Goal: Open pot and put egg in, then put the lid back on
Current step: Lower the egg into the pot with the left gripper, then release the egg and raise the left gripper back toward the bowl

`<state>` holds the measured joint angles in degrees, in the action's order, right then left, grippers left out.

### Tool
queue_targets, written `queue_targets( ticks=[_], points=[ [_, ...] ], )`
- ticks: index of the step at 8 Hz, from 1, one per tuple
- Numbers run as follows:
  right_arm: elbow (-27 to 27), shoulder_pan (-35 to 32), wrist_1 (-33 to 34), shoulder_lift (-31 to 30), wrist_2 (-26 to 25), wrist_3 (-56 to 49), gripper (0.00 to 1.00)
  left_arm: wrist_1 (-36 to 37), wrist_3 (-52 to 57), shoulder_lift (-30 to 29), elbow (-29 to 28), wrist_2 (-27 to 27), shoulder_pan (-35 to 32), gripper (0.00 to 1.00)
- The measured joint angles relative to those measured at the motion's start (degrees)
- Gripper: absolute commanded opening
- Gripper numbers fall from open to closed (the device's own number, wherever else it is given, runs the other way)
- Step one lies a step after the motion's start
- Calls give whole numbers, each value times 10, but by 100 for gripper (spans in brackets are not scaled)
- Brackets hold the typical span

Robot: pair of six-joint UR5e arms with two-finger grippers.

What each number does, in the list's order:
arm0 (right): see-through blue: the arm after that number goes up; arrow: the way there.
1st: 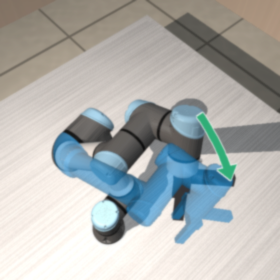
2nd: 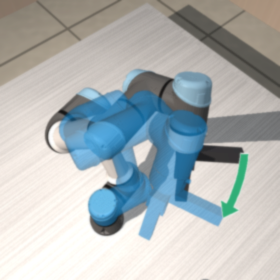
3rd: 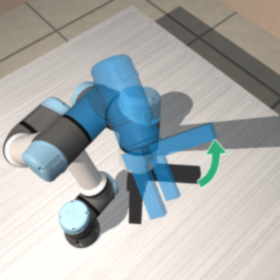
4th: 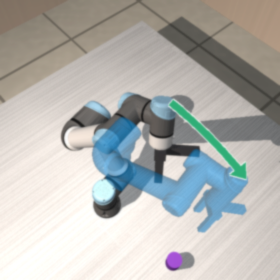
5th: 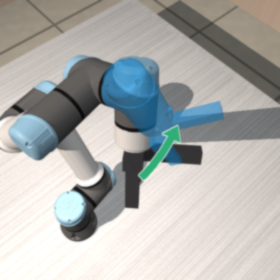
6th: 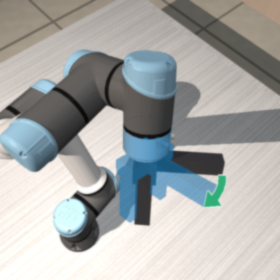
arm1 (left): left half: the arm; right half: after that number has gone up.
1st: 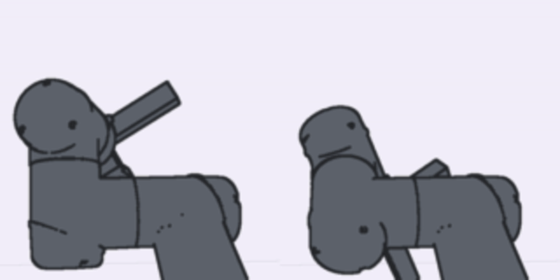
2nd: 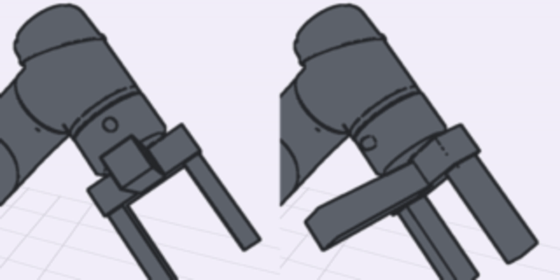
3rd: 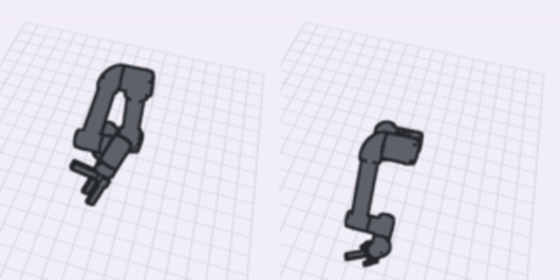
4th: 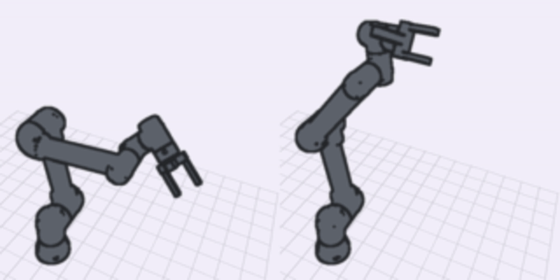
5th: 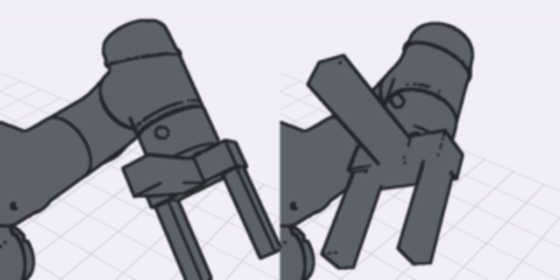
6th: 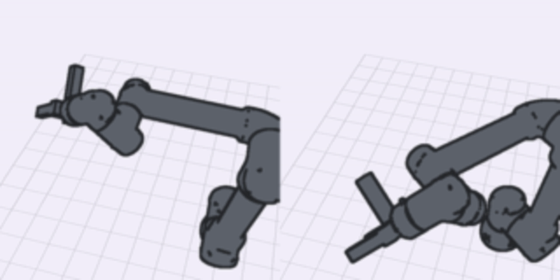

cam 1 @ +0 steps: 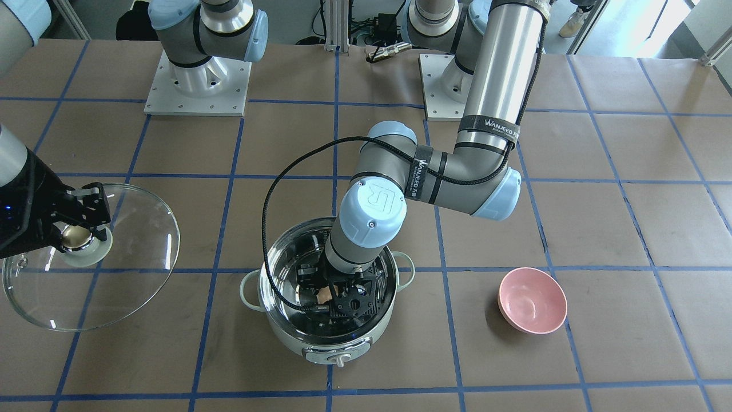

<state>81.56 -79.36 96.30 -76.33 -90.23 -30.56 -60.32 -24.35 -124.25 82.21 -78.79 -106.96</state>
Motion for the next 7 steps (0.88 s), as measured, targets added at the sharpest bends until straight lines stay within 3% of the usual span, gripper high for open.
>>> queue_targets(
  ticks=[1,4,7],
  points=[
    [0,0,0,0,0,0,0,6,1,0,5,0,0,59],
    [0,0,-1,0,1,1,0,12,0,0,9,1,0,83],
    [0,0,0,0,7,0,0,12,-8,1,15,1,0,91]
  ],
)
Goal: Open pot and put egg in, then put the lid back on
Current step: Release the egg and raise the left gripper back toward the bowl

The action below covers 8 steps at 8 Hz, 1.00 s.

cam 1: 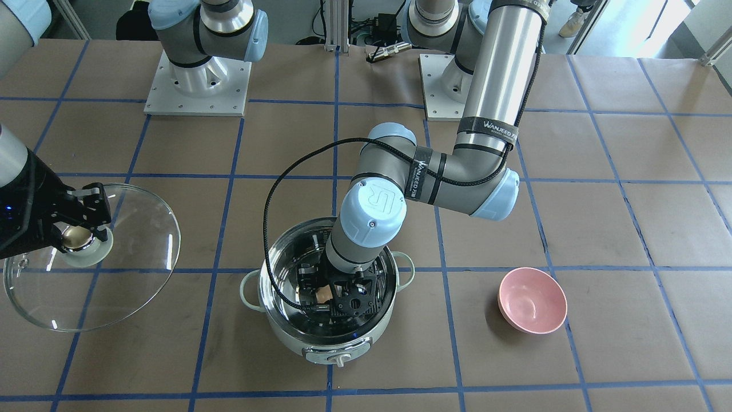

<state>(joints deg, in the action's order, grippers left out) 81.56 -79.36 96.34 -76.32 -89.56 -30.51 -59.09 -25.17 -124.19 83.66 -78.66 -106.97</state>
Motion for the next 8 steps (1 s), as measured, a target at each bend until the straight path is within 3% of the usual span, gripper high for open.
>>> queue_targets(
  ticks=[3,6,8],
  points=[
    [0,0,1,0,0,0,0,-1,-15,15,-3,0,0,96],
    [0,0,0,0,0,0,0,-23,-3,70,-8,-8,0,99],
    [0,-2,-1,-3,3,12,0,-72,42,112,-16,-47,3,99]
  ],
)
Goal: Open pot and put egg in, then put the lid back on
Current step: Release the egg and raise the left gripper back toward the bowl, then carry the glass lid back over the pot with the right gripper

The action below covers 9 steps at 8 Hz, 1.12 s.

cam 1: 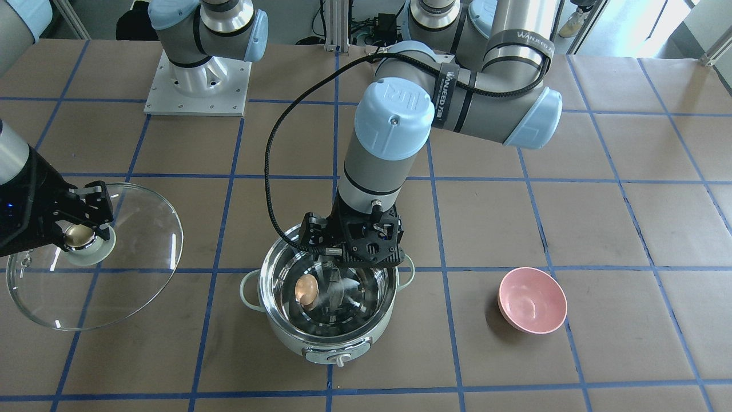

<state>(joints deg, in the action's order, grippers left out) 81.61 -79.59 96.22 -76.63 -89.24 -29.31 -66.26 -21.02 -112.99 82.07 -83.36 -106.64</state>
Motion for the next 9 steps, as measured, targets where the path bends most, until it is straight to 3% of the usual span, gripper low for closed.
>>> queue_targets(
  ticks=[5,9],
  points=[
    [-2,-113,34,0,39,198,0,-231,168,144,-25,-60,81,100],
    [-20,-228,87,51,39,355,0,-327,277,208,-28,-113,121,100]
  ],
)
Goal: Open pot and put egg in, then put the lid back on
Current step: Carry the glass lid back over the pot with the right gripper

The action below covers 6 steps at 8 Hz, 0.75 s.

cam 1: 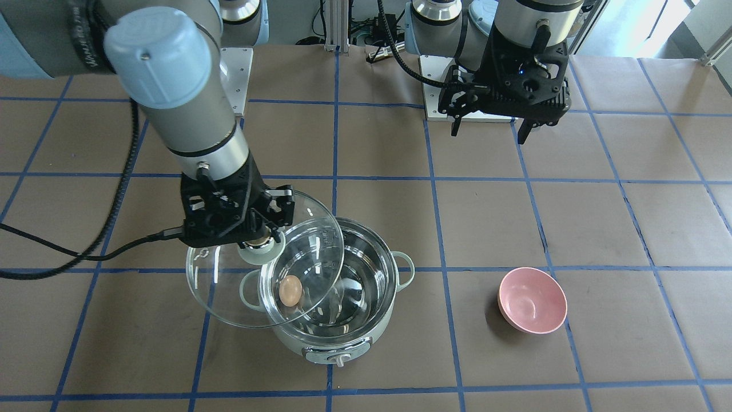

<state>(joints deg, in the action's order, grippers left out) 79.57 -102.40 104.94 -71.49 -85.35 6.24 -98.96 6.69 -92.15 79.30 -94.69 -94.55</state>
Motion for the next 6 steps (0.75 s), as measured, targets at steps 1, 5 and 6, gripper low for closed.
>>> queue_targets(
  ticks=[1,5,6],
  points=[
    [-14,-24,7,20,-2,35,0,-9,6,5,0,-4,1,100],
    [-30,-69,25,60,-12,95,0,28,13,-16,1,26,6,100],
    [-30,-74,30,67,-12,98,0,32,13,-18,4,27,9,100]
  ],
)
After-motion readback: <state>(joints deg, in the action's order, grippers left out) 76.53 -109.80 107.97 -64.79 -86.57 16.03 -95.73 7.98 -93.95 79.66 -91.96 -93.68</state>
